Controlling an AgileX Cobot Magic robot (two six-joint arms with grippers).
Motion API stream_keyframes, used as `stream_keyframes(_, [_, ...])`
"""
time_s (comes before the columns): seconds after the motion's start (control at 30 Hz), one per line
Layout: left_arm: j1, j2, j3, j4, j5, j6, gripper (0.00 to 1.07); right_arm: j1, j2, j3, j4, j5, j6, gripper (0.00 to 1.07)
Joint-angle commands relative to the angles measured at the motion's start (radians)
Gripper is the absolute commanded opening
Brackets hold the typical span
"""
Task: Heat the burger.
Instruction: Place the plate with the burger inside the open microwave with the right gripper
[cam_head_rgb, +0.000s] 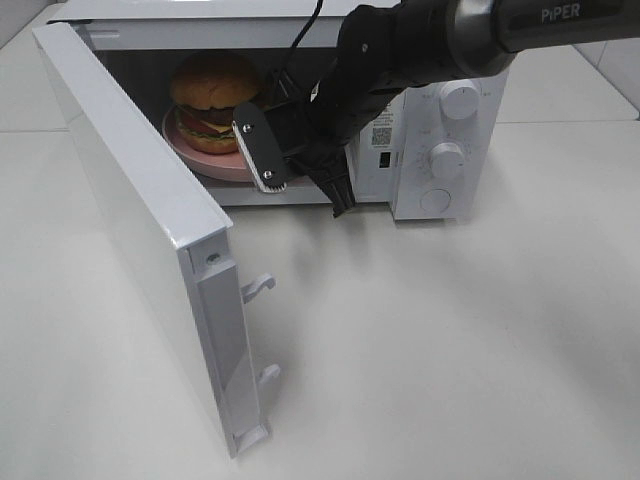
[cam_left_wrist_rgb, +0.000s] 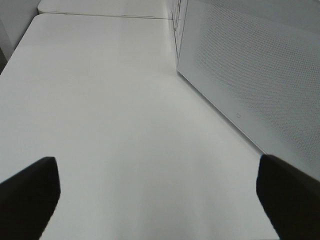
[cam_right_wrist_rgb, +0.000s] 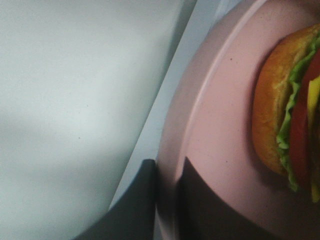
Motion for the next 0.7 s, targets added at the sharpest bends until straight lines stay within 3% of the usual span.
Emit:
stream_keyframes(0.03, [-0.001, -0.015, -0.001, 0.002, -0.015, 0.0, 1.0, -0.01, -0.008, -0.024, -0.005, -0.051, 0.003, 0.0])
stream_keyframes(0.47, [-0.001, -0.015, -0.001, 0.004, -0.015, 0.0, 1.0, -0.021, 0.035, -0.027, -0.006, -0.079, 0.005, 0.0])
stream_keyframes(0.7, [-0.001, -0.015, -0.001, 0.004, -0.015, 0.0, 1.0, -0.023, 0.058, -0.084, -0.01, -0.069, 0.081, 0.0])
